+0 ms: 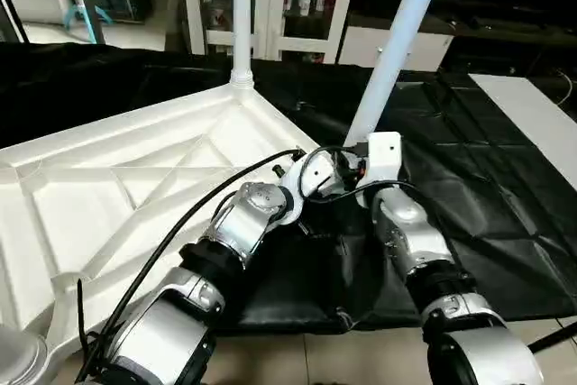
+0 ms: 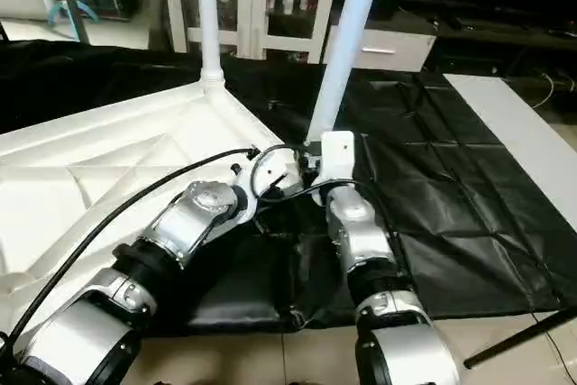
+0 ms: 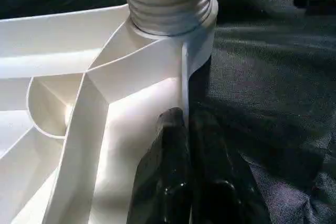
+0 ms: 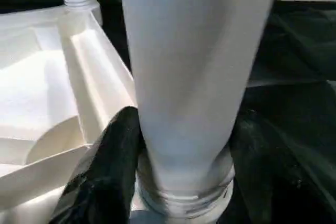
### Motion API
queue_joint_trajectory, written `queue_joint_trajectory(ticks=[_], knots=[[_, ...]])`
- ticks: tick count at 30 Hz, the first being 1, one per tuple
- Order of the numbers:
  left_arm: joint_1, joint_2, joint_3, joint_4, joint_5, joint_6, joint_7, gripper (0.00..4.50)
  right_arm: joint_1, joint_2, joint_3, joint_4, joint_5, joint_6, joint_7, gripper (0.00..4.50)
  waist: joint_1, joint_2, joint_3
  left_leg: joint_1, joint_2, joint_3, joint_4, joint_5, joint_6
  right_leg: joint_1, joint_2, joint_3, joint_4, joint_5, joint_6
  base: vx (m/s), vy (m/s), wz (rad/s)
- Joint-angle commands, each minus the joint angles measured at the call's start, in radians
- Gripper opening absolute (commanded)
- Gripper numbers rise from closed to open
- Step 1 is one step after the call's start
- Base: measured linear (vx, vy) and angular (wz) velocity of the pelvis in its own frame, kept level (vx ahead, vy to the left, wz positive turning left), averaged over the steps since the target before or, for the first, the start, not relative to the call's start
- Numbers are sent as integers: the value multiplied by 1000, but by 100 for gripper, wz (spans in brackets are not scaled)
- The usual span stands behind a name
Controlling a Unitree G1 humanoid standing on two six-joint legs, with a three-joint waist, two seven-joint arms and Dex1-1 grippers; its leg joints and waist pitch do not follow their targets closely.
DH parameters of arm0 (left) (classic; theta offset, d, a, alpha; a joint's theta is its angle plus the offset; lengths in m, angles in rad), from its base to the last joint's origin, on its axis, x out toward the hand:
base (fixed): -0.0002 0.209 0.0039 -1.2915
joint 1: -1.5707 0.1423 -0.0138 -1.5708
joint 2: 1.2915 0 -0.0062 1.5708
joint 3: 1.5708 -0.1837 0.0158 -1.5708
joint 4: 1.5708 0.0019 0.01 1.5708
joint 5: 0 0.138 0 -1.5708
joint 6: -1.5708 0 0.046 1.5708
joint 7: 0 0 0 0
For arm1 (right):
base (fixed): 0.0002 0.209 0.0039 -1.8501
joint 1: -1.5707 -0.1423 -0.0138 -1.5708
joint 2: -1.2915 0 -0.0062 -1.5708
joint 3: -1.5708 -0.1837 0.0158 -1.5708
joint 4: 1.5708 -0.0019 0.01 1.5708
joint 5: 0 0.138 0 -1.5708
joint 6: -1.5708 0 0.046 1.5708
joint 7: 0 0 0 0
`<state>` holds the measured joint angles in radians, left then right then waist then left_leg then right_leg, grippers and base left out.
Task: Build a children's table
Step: Rotate leg to tighten
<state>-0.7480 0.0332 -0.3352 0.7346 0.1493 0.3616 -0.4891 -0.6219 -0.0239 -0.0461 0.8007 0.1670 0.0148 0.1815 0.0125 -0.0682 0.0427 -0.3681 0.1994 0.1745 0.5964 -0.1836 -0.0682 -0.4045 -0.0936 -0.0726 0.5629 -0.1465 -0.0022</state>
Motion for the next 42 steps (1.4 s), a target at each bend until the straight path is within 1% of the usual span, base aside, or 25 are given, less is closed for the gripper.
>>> queue_joint_trajectory(ticks=[1,3,5,8,10,11,12,13,14,15,16,17,18,19,21,24,26,28,29,31,32,33,36,41,42], knots=[[-37,-3,17,-22,-18,-104,-5,0,38,9,21,-41,28,24,78,288,3,8,-56,13,25,-11,-91,-399,4,31,-48,26,-70,-394,-137,0,0,0],[-27,7,14,-29,-20,-108,-31,0,62,-11,22,-96,27,36,92,327,7,4,-59,12,26,-10,-90,-368,6,34,-49,28,-68,-378,-139,0,0,0],[-10,23,5,-49,-20,-117,-74,0,98,-43,26,-175,27,59,119,331,10,8,-57,11,26,-8,-92,-342,11,34,-48,30,-66,-358,-147,0,0,0],[34,66,-25,-111,-28,-115,-177,0,180,-147,50,-358,18,124,202,361,25,3,-57,11,31,-5,-92,-311,21,38,-48,34,-62,-337,-147,0,0,0],[50,85,-37,-135,-32,-107,-213,0,207,-190,56,-414,18,138,238,375,35,5,-57,17,31,1,-89,-303,26,29,-47,38,-61,-324,-156,0,0,0],[75,119,-59,-170,-36,-110,-275,0,241,-258,54,-481,41,178,316,378,36,4,-57,14,28,1,-88,-300,26,31,-46,39,-59,-331,-156,0,0,0],[89,138,-72,-189,-38,-115,-308,0,259,-293,52,-516,58,203,360,397,43,7,-59,11,31,2,-86,-273,34,34,-47,43,-52,-299,-156,0,0,0],[103,156,-83,-207,-41,-133,-342,0,273,-324,51,-543,80,233,408,397,43,5,-59,8,31,3,-86,-264,39,35,-45,43,-51,-283,-159,0,0,0],[122,181,-93,-238,-50,-127,-390,0,298,-376,63,-587,115,271,499,419,47,6,-57,9,32,3,-87,-263,45,34,-45,44,-49,-275,-165,0,0,0],[140,204,-101,-268,-58,-138,-436,0,322,-423,78,-630,140,302,574,423,49,11,-59,10,33,3,-85,-260,47,38,-45,44,-47,-258,-175,0,0,0],[140,204,-101,-268,-58,-138,-436,0,322,-423,78,-630,140,302,574,430,52,9,-60,10,33,4,-84,-253,51,40,-44,44,-45,-244,-177,0,0,0],[165,236,-114,-312,-70,-141,-501,0,352,-485,98,-675,171,333,674,441,53,9,-58,9,34,6,-85,-242,58,38,-44,45,-43,-229,-186,0,0,0],[183,260,-124,-346,-75,-131,-543,0,373,-525,109,-702,190,348,738,441,56,18,-59,11,36,4,-85,-240,60,41,-45,45,-40,-222,-191,0,0,0],[191,276,-134,-363,-74,-131,-563,0,380,-544,114,-704,195,351,768,441,55,16,-58,9,37,4,-85,-241,60,41,-45,45,-40,-221,-193,0,0,0],[203,295,-145,-387,-76,-133,-590,0,387,-566,122,-701,193,344,807,441,50,12,-57,8,36,5,-86,-259,51,36,-46,43,-43,-255,-195,0,0,0],[217,314,-155,-413,-81,-134,-612,0,388,-581,126,-699,195,347,842,441,49,14,-53,15,38,5,-87,-295,31,30,-45,45,-49,-307,-189,0,0,0],[235,331,-162,-451,-97,-123,-644,0,384,-598,159,-705,182,328,897,441,49,10,-53,16,38,6,-87,-311,24,28,-46,45,-52,-331,-182,0,0,0],[244,341,-163,-473,-101,-117,-663,0,381,-606,178,-711,174,326,910,441,50,10,-52,13,39,5,-89,-311,21,30,-47,45,-51,-345,-173,0,0,0],[249,345,-163,-484,-102,-111,-673,0,379,-607,185,-711,167,325,909,441,50,11,-53,13,39,6,-89,-304,19,30,-47,45,-50,-345,-169,0,0,0],[258,357,-167,-504,-100,-104,-688,0,356,-609,228,-678,109,281,926,441,48,9,-54,12,38,8,-87,-286,15,29,-45,45,-47,-323,-171,0,0,0],[258,357,-167,-504,-100,-104,-688,0,356,-609,228,-678,109,281,926,441,48,9,-54,12,38,8,-87,-286,15,29,-45,45,-47,-323,-171,0,0,0],[260,361,-170,-507,-97,-105,-687,0,342,-612,254,-657,81,257,944,441,49,9,-56,14,38,9,-85,-277,16,29,-45,45,-44,-307,-177,0,0,0],[264,365,-171,-516,-96,-98,-685,0,313,-597,261,-617,68,240,947,441,50,7,-56,16,38,11,-83,-266,22,28,-45,47,-42,-292,-184,0,0,0],[269,369,-170,-527,-94,-87,-686,0,279,-580,269,-567,57,210,955,441,49,8,-59,13,37,12,-80,-230,32,34,-44,46,-34,-244,-200,0,0,0],[270,370,-171,-530,-94,-85,-686,0,267,-572,273,-545,48,190,960,441,48,5,-60,13,36,13,-78,-227,35,34,-44,46,-34,-240,-202,0,0,0]])
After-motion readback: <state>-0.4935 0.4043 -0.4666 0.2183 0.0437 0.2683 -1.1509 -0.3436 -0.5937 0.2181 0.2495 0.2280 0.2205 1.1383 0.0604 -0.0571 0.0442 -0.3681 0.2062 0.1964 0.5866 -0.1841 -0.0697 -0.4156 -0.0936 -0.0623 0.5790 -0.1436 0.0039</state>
